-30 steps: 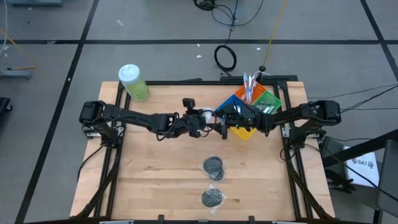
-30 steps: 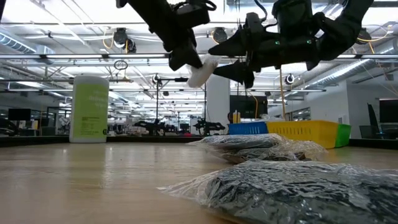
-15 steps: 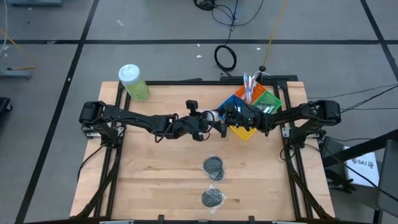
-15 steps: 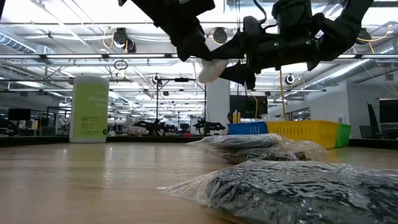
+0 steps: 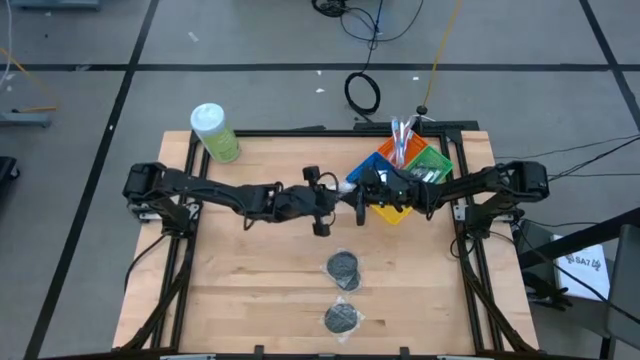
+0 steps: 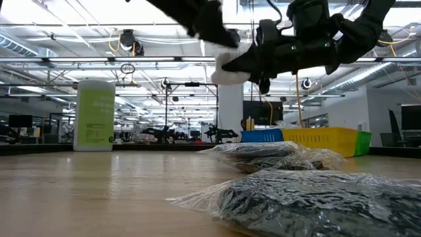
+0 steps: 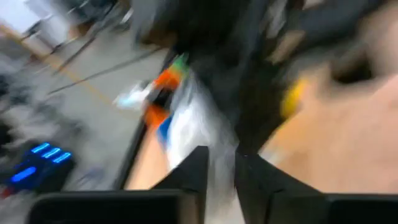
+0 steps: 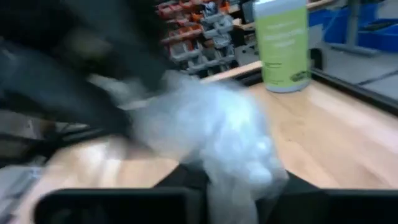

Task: Pick & Place Travel size toiletries
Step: Put the cotton pack into the blue bin

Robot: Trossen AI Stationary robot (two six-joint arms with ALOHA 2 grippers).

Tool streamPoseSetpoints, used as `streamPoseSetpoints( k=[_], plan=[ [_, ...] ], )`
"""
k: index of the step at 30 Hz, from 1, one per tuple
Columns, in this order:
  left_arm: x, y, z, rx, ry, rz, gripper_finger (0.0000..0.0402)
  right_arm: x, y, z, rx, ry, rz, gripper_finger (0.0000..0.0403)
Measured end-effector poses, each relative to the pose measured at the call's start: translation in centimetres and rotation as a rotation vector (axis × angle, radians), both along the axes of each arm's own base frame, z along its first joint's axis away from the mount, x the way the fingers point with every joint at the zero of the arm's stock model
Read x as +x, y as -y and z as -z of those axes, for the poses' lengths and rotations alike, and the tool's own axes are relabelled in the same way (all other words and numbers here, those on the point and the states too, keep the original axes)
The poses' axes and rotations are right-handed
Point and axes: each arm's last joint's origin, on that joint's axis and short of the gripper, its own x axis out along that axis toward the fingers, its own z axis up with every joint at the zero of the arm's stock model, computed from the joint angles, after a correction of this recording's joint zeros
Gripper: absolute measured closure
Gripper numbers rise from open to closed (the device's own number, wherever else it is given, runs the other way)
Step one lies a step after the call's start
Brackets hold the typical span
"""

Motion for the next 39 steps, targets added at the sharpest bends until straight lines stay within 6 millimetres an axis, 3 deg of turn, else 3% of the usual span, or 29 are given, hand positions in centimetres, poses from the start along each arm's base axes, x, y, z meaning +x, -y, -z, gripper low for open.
streamPoseSetpoints(
  k=[7, 14, 19, 22, 29, 34, 39],
  plan=[
    [-1.6, 0.0, -3.6, -0.225, 0.135, 0.194, 0.0237, -0.5, 0.5, 0.4, -0.011, -0.083, -0.007, 0.0369],
    [-3.3, 0.0, -5.5, -0.285, 0.169, 0.17, 0.0178, -2.1, 1.1, -0.1, -0.047, -0.238, 0.141, 0.0357],
    [-3.4, -0.1, -5.2, -0.286, 0.138, 0.157, 0.0171, -4.8, 2.2, -0.5, -0.246, -0.479, 0.495, 0.0369],
    [-3.3, -0.2, -4.5, -0.298, 0.141, 0.151, 0.0178, -6.1, 2.9, -0.3, -0.297, -0.608, 0.614, 0.0369],
    [-3.7, -0.8, -1.3, -0.326, 0.215, 0.096, 0.0198, -7.0, 4.5, 1.6, -0.264, -0.784, 0.623, 0.0358],
    [-4.0, -1.5, 0.3, -0.373, 0.252, 0.038, 0.0206, -6.7, 4.9, 2.4, -0.254, -0.806, 0.549, 0.0357],
    [-4.4, -1.8, 1.5, -0.423, 0.233, 0.0, 0.0202, -6.6, 4.9, 2.6, -0.282, -0.821, 0.502, 0.0311]
  ],
)
